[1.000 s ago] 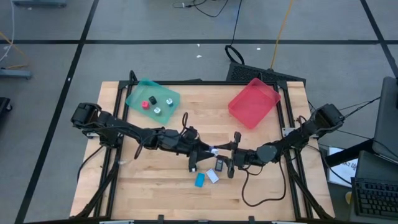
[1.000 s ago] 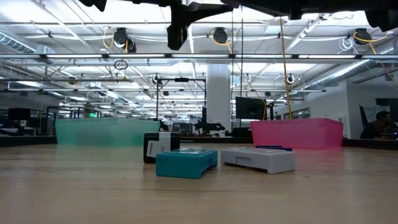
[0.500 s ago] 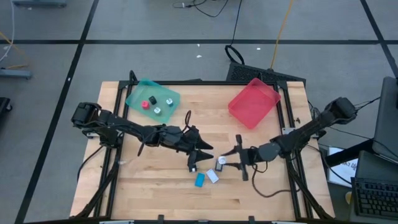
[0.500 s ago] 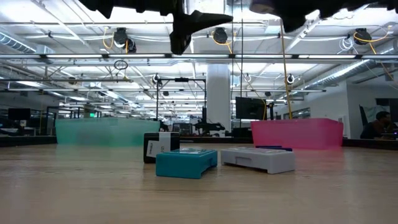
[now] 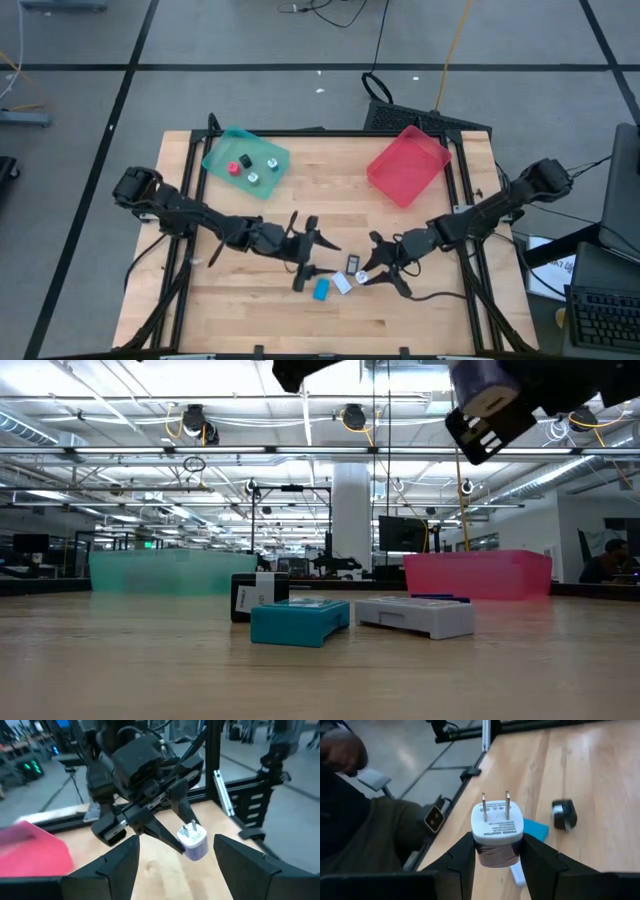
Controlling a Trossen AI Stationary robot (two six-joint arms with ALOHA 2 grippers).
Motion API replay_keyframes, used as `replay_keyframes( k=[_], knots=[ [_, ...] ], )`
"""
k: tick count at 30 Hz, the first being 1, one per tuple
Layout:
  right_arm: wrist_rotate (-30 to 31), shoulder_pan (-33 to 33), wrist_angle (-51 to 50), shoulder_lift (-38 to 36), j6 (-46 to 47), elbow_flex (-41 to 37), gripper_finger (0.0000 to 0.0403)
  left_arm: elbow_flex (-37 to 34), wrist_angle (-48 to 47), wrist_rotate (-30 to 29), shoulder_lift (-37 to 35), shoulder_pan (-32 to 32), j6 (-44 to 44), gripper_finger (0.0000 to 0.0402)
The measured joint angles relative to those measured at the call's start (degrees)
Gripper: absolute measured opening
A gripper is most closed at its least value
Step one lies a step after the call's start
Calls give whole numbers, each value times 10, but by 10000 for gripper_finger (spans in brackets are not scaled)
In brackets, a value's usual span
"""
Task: Pick & Place Office items
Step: Put the purple charger adapter into the blue bin
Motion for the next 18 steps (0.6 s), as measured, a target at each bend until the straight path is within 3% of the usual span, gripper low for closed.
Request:
replay_keyframes(
  k=[10,13,18],
  knots=[
    [-21,-20,-8,4,9,0,117,0,-3,-76,0,-39,148,255],
    [-18,-20,2,4,7,0,117,0,-3,-103,0,-41,146,249],
    [-1,-25,16,4,0,0,117,0,4,-98,12,-43,146,225]
  ],
)
